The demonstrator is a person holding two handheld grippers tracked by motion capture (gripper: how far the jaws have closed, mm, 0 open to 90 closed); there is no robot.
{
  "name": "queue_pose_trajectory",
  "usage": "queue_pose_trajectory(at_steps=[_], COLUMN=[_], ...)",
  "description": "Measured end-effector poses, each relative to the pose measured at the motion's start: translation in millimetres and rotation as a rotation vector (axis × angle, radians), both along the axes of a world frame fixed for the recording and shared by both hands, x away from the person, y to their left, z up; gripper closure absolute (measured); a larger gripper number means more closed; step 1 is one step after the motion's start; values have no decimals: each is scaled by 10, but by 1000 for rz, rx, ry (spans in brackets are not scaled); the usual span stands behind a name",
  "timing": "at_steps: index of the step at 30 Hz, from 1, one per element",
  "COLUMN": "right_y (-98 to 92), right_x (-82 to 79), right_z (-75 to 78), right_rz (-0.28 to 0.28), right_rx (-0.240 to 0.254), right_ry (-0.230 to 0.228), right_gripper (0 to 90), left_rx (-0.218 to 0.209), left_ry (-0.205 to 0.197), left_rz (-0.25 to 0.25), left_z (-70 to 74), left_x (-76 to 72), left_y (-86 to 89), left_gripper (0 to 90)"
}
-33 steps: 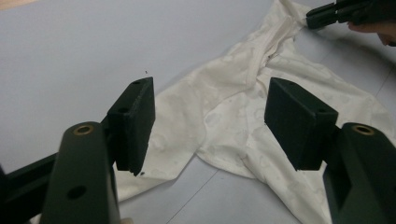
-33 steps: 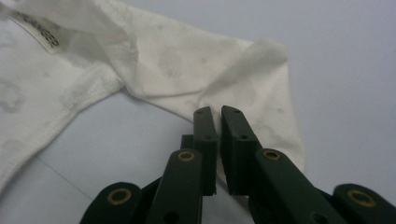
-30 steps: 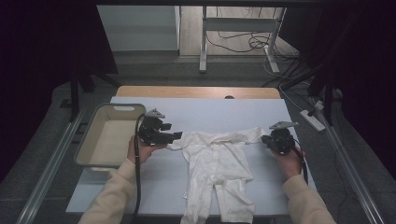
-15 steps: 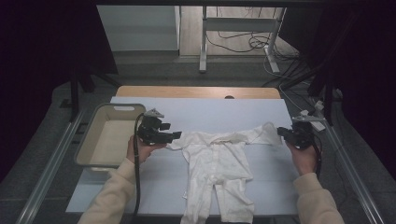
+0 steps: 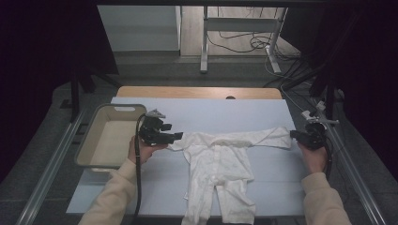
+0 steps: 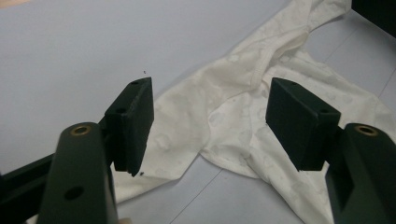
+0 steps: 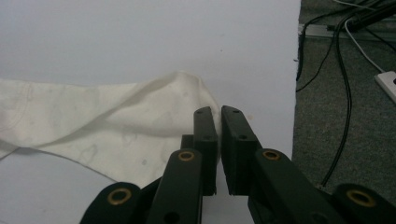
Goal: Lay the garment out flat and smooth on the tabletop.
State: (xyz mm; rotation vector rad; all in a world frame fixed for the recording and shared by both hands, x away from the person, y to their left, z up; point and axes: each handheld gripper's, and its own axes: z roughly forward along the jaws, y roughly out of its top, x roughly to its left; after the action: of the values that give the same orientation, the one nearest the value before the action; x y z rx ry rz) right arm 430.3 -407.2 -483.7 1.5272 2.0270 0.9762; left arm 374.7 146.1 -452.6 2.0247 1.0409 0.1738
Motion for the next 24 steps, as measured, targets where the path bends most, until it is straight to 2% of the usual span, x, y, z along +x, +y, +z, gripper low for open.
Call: queue_pose_trajectory(at_steps=[4, 8, 11, 22, 24], right_y=[-42, -41, -62, -155, -159], right_x=[22, 29, 28, 18, 15], right_z=[-50, -91, -106, -147, -162], right_rz=[-10, -8, -19, -43, -38], right_rx=[-3, -37, -36, -40, -41], right_ry=[27, 51, 66, 79, 83], right_gripper=[846, 846, 847, 846, 823], left_rx=[0, 5, 1, 4, 1], left_ry=[-4, -3, -5, -5, -5], left_rz=[3, 3, 9, 5, 8], left_z=[5, 1, 0, 2, 2], left_x=[-6, -5, -6, -9, -10], left_y=[8, 21, 33, 23, 26], left_gripper=[325, 326, 325, 321, 321])
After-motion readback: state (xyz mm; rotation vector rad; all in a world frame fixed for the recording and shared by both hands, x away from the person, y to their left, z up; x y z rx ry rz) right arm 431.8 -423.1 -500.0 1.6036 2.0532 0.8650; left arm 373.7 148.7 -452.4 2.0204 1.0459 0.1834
